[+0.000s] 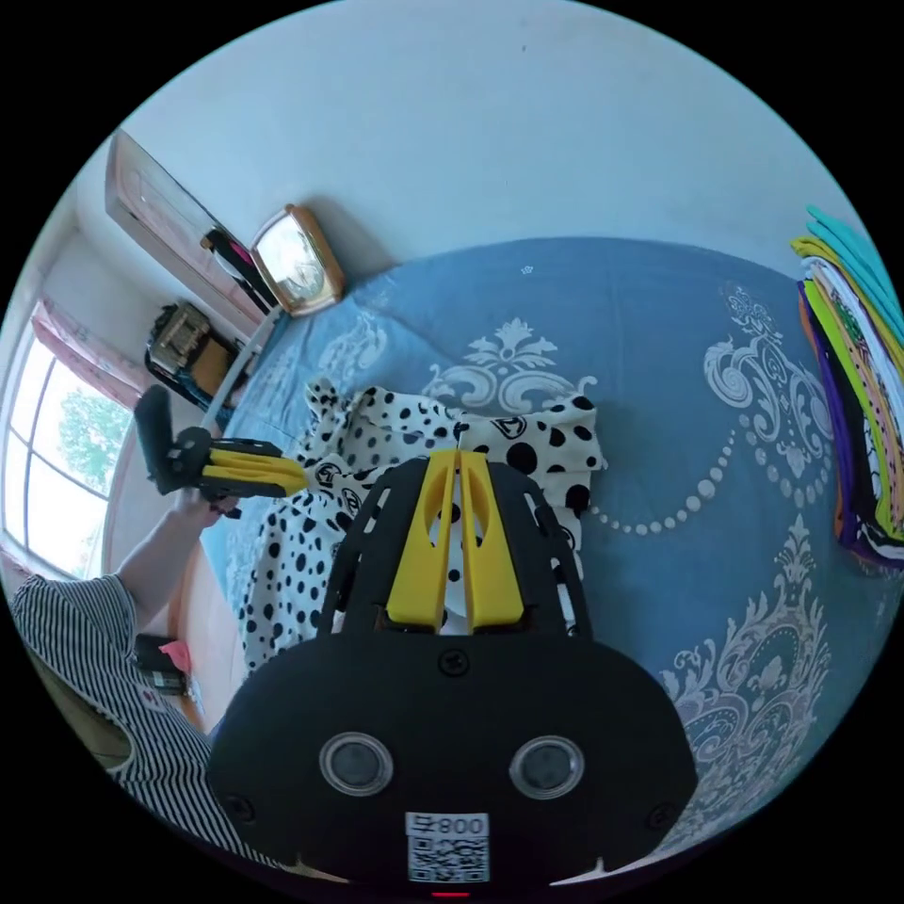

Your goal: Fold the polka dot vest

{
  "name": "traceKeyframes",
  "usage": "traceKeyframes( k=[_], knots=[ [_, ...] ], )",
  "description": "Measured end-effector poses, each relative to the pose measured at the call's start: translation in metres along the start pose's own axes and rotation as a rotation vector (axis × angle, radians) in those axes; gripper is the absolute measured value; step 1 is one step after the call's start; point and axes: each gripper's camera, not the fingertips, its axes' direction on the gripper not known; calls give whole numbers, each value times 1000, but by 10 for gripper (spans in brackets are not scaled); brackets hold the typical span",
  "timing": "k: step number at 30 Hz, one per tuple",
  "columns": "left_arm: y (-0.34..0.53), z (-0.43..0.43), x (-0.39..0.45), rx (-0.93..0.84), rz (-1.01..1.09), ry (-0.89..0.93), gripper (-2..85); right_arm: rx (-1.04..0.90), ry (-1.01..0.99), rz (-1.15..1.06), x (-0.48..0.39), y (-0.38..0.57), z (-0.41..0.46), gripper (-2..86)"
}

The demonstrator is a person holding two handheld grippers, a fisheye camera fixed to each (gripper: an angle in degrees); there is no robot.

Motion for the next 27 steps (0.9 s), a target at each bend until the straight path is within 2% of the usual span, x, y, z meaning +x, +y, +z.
traceKeyframes(
  k=[4, 6, 10, 14, 17, 19, 21, 25, 27],
  knots=[
    [-9, 27, -50, -32, -74, 244, 23, -43, 3, 11, 11, -8, 2, 4],
    [-12, 44, -72, -47, -109, 304, 29, -69, 17, 18, 14, -14, 9, 3],
    [-11, 59, -99, 11, -163, 286, 67, -92, 41, 32, 22, -22, 26, 3],
    [-15, 67, -82, 53, -102, 184, 91, -80, 50, 32, 23, -25, 30, 3],
    [-29, 100, -56, -19, 4, 120, 91, -62, 39, 43, 25, -25, 31, 4],
    [-38, 142, -47, -149, 56, 53, 60, -49, 36, 46, 26, -25, 28, 4],
    [-38, 159, -47, -194, 66, 29, 25, -34, 34, 39, 25, -25, 24, 4],
    [-30, 148, -72, -106, 37, 206, 15, 8, 33, 22, 26, -23, 15, 4],
    [-22, 145, -94, -47, -17, 226, 20, -2, 19, 27, 29, -24, 19, 4]
  ],
)
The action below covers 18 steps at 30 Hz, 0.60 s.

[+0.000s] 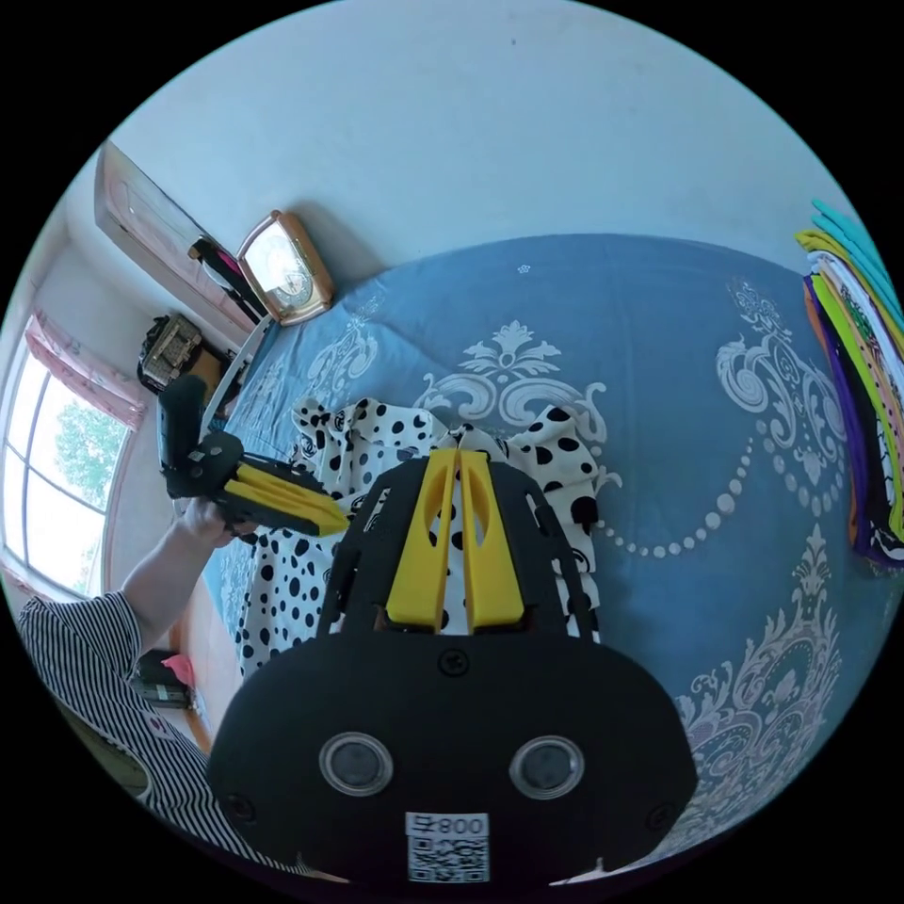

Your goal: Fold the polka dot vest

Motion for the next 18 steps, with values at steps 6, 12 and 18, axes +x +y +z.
traceKeyframes(
  k=[6, 12, 18],
  knots=[
    [9, 23, -30, -30, 12, -62, 63, 15, -24, 16, 7, 3, -3, 3],
    [21, 31, -45, -64, 45, 52, 18, 36, -14, 15, 8, 3, -12, 4],
    [47, 38, -140, -37, -193, 276, 24, -11, 18, 1, 5, -9, 12, 7]
  ],
)
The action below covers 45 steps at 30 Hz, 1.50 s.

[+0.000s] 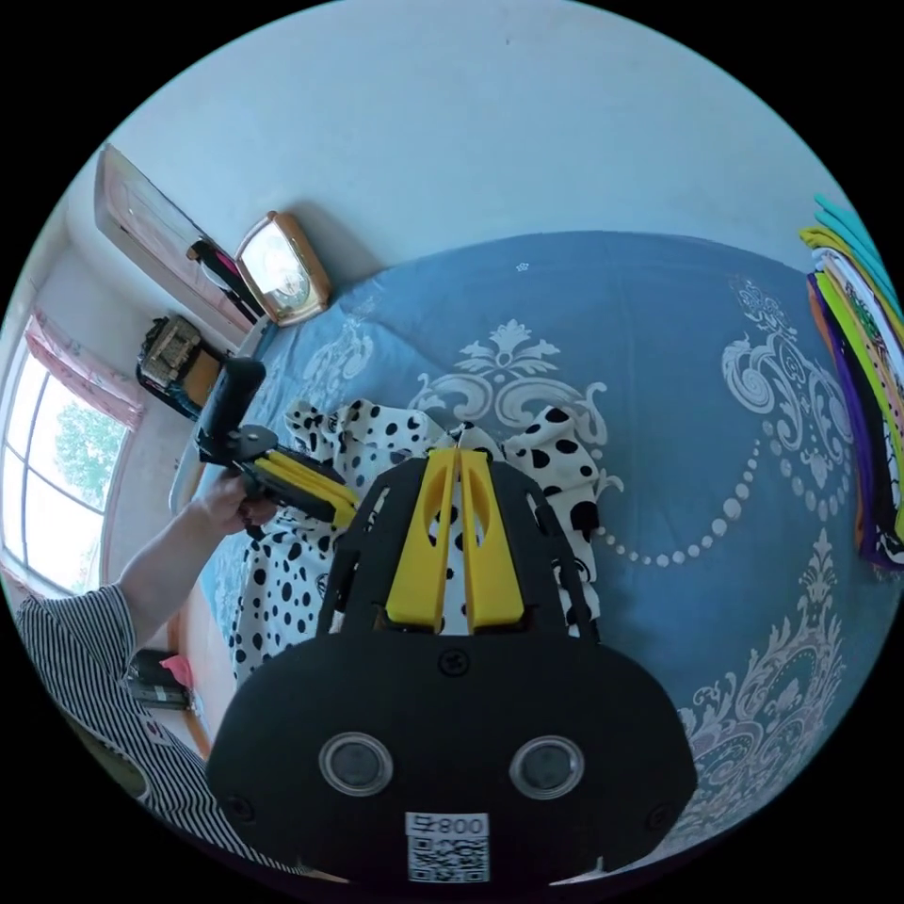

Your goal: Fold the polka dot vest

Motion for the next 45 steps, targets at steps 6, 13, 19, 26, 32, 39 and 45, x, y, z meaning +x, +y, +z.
traceKeyframes(
  k=[6, 13, 19, 26, 32, 39, 45],
  knots=[
    [40, -27, -21, 117, -25, -18, 69, 80, 54, 32, 21, 12, -24, 26],
    [107, -89, -21, 316, -57, -140, 80, 6, 115, 17, 45, -18, -3, 65],
    [182, -133, -27, 524, -274, -522, 73, -63, 163, 11, 35, -28, 29, 48],
    [207, -123, -42, 516, -348, -526, 13, -47, 170, 12, 26, -22, 20, 10],
    [237, -146, 2, 649, -306, -636, 4, 168, 265, 29, 9, -2, -46, 4],
    [233, -129, -12, 644, -384, -695, 5, 123, 265, 98, 31, -14, -21, 3],
    [241, -104, 6, 686, -327, -631, 21, 124, 266, 141, 39, -15, -14, 2]
  ],
)
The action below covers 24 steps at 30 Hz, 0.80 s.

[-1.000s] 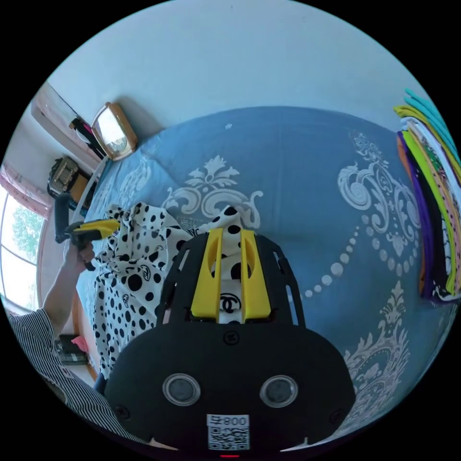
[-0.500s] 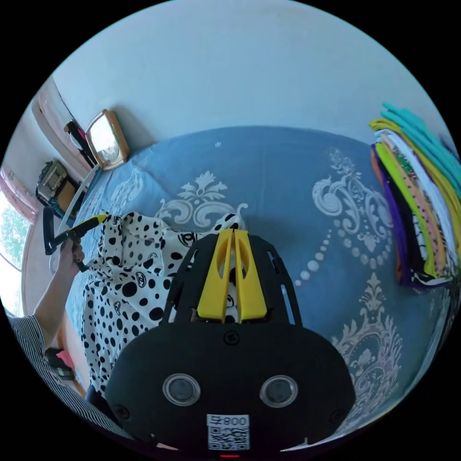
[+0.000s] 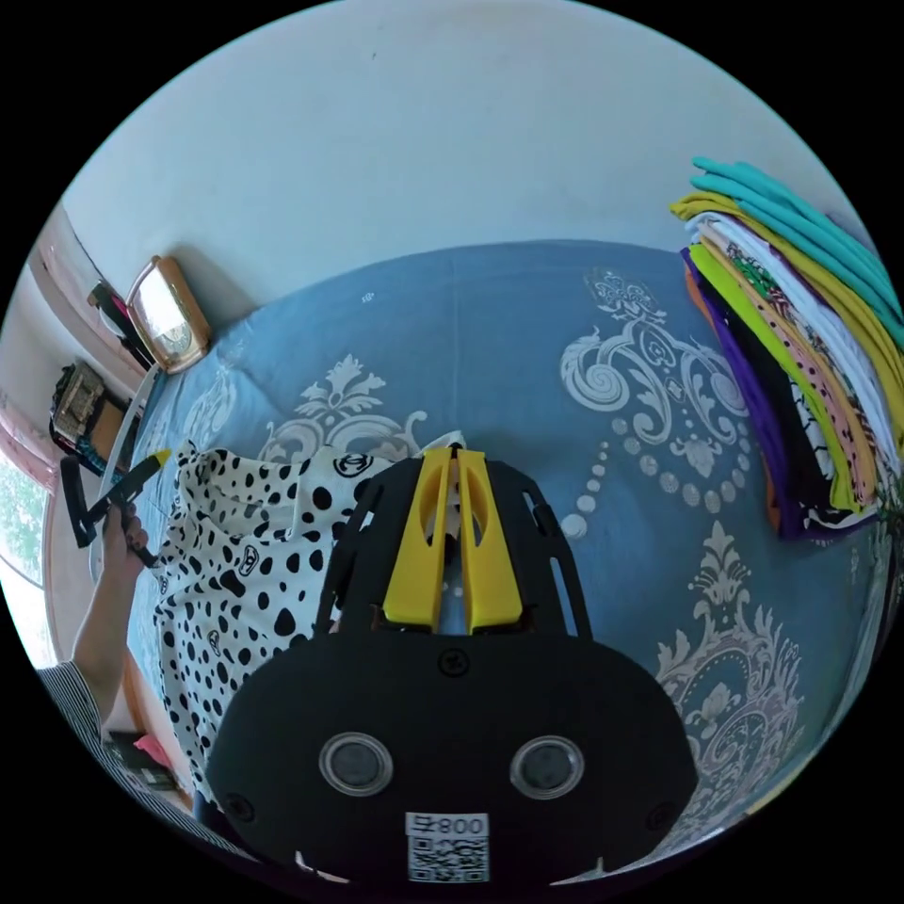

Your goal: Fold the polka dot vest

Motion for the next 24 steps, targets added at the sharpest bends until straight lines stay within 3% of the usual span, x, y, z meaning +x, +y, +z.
traceKeyframes(
  k=[5, 7, 12, 16, 20, 24],
  knots=[
    [30, 19, 73, -47, 154, 173, 38, 84, -22, -8, -11, 12, -26, 1],
    [40, 48, 127, -128, 283, 250, 52, 89, -125, -112, -35, 23, -31, 1],
    [39, 135, 235, -314, 547, 282, 70, -12, -135, -231, -78, 24, -2, 1],
    [40, 190, 284, -397, 665, 197, 42, -85, -209, -247, -88, 14, 23, 1],
    [36, 207, 292, -454, 655, 283, 21, -98, -210, -242, -89, 8, 36, 1],
    [19, 239, 268, -534, 467, 556, 16, -102, -223, -229, -90, -5, 50, 1]
  ],
)
